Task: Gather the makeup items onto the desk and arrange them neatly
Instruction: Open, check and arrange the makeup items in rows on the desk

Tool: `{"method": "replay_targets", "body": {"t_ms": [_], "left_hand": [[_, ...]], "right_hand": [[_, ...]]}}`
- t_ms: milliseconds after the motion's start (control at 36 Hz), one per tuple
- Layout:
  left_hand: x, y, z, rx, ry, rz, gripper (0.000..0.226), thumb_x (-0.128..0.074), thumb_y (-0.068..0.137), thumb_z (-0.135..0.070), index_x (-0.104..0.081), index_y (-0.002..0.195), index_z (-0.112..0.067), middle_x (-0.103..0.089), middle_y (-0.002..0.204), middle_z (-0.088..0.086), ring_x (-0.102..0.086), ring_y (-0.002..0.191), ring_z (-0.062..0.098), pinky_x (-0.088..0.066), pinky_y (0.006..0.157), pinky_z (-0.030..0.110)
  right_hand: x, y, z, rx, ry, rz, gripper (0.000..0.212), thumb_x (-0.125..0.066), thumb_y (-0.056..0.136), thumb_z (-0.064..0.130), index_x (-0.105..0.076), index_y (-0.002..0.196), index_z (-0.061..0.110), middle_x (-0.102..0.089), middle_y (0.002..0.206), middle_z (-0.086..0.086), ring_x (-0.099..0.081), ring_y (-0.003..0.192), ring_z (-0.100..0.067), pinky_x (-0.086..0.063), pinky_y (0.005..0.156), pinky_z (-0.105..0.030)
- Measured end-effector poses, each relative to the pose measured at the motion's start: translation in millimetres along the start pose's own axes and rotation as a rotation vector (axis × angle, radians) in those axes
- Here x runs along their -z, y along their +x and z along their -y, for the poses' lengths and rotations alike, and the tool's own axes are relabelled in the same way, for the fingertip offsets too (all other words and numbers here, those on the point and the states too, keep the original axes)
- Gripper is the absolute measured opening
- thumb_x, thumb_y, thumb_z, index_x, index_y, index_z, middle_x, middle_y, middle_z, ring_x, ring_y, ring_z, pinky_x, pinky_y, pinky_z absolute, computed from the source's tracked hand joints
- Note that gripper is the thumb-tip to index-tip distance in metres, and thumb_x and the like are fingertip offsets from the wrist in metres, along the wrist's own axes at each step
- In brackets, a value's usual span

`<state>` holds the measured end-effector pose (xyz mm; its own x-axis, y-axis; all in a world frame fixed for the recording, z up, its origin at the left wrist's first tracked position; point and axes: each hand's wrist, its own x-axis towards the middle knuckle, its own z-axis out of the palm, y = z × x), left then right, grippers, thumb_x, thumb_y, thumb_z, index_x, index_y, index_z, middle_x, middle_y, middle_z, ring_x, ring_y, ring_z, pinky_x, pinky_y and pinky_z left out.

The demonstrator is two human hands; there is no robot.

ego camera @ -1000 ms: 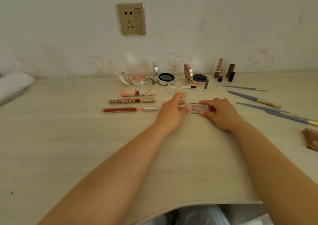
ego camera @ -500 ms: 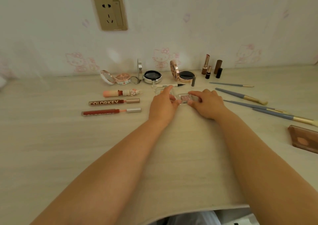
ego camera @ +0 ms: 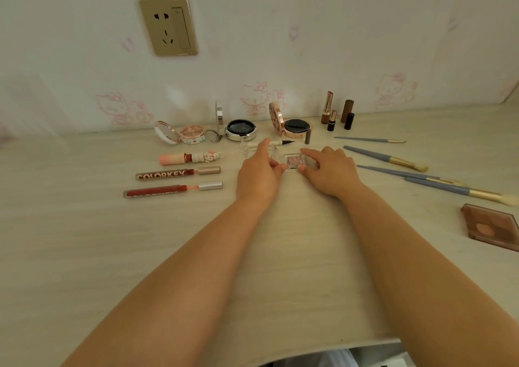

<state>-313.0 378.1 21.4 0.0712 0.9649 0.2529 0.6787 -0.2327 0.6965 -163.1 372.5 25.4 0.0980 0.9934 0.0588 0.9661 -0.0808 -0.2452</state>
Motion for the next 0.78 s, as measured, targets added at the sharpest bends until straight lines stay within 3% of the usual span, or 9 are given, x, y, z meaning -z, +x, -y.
{"method": "replay_targets", "body": {"t_ms": [83, 167, 250, 417, 472, 528, 611, 722, 778], "left_hand": [[5, -8, -6, -0.002, -0.057, -0.063, 0.067, -0.062, 0.087, -0.033, -0.029, 0.142, -0.014, -0.066, 0.088, -0.003, -0.059, 0.094, 0.017, -0.042, 0.077, 0.029], [8, -19, -11, -0.020, -0.148, -0.156, 0.045, -0.059, 0.089, -0.032, -0.042, 0.127, -0.014, -0.059, 0.079, -0.005, -0.059, 0.082, 0.017, -0.046, 0.074, 0.032], [3, -32, -18, -0.150, -0.093, -0.098, 0.027, -0.055, 0.091, -0.031, -0.051, 0.114, -0.017, -0.057, 0.075, -0.008, -0.056, 0.073, 0.014, -0.046, 0.069, 0.031], [-25, -50, -56, -0.317, -0.001, 0.115, 0.014, -0.055, 0.092, -0.028, -0.061, 0.103, -0.021, -0.062, 0.081, -0.006, -0.056, 0.073, 0.012, -0.050, 0.070, 0.034], [-36, -56, -69, -0.316, -0.029, 0.145, 0.012, -0.056, 0.091, -0.025, -0.062, 0.099, -0.020, -0.065, 0.085, -0.004, -0.058, 0.075, 0.014, -0.050, 0.073, 0.036], [-46, -62, -81, -0.322, -0.066, 0.181, 0.010, -0.056, 0.090, -0.023, -0.063, 0.097, -0.020, -0.065, 0.086, -0.003, -0.059, 0.077, 0.016, -0.050, 0.075, 0.036], [-61, -71, -98, -0.351, -0.091, 0.298, 0.013, -0.058, 0.089, -0.026, -0.064, 0.100, -0.022, -0.064, 0.092, -0.005, -0.059, 0.081, 0.012, -0.050, 0.080, 0.033], [-82, -80, -119, -0.444, -0.067, 0.485, 0.034, -0.062, 0.086, -0.035, -0.058, 0.118, -0.025, -0.059, 0.113, -0.006, -0.055, 0.095, 0.009, -0.047, 0.088, 0.029], [-94, -84, -128, -0.485, -0.044, 0.530, 0.048, -0.062, 0.084, -0.043, -0.052, 0.128, -0.027, -0.054, 0.125, -0.006, -0.052, 0.105, 0.011, -0.044, 0.091, 0.030]], "right_hand": [[2, -9, -1, -0.018, 0.224, -0.094, 0.050, -0.047, 0.094, 0.041, -0.036, 0.141, 0.030, -0.054, 0.110, -0.002, -0.048, 0.114, -0.024, -0.038, 0.097, -0.039], [7, -23, -3, -0.136, 0.468, -0.206, 0.033, -0.050, 0.094, 0.030, -0.050, 0.127, 0.026, -0.054, 0.095, 0.003, -0.054, 0.096, -0.016, -0.044, 0.084, -0.028], [9, -43, -12, -0.173, 0.421, -0.288, 0.020, -0.049, 0.095, 0.023, -0.057, 0.114, 0.023, -0.059, 0.096, 0.000, -0.052, 0.087, -0.013, -0.043, 0.076, -0.026], [17, -83, -41, -0.194, 0.266, -0.436, 0.020, -0.046, 0.095, 0.016, -0.063, 0.105, 0.017, -0.062, 0.108, -0.002, -0.050, 0.105, -0.020, -0.038, 0.079, -0.028], [22, -96, -49, -0.183, 0.194, -0.535, 0.018, -0.050, 0.092, 0.012, -0.065, 0.101, 0.013, -0.064, 0.103, -0.006, -0.052, 0.103, -0.026, -0.042, 0.080, -0.034], [27, -108, -59, -0.146, 0.105, -0.689, 0.013, -0.056, 0.085, 0.007, -0.068, 0.089, 0.009, -0.067, 0.087, -0.011, -0.057, 0.087, -0.034, -0.045, 0.070, -0.037], [33, -130, -79, -0.228, 0.074, -0.813, 0.015, -0.054, 0.082, 0.007, -0.069, 0.085, 0.007, -0.064, 0.078, -0.012, -0.054, 0.073, -0.035, -0.041, 0.061, -0.036], [41, -159, -106, -0.424, 0.123, -0.839, 0.026, -0.044, 0.090, 0.011, -0.067, 0.101, 0.008, -0.064, 0.095, -0.013, -0.050, 0.089, -0.035, -0.038, 0.073, -0.041], [42, -170, -118, -0.545, 0.081, -0.772, 0.032, -0.039, 0.092, 0.015, -0.064, 0.110, 0.009, -0.061, 0.107, -0.015, -0.047, 0.099, -0.036, -0.035, 0.079, -0.042]]}}
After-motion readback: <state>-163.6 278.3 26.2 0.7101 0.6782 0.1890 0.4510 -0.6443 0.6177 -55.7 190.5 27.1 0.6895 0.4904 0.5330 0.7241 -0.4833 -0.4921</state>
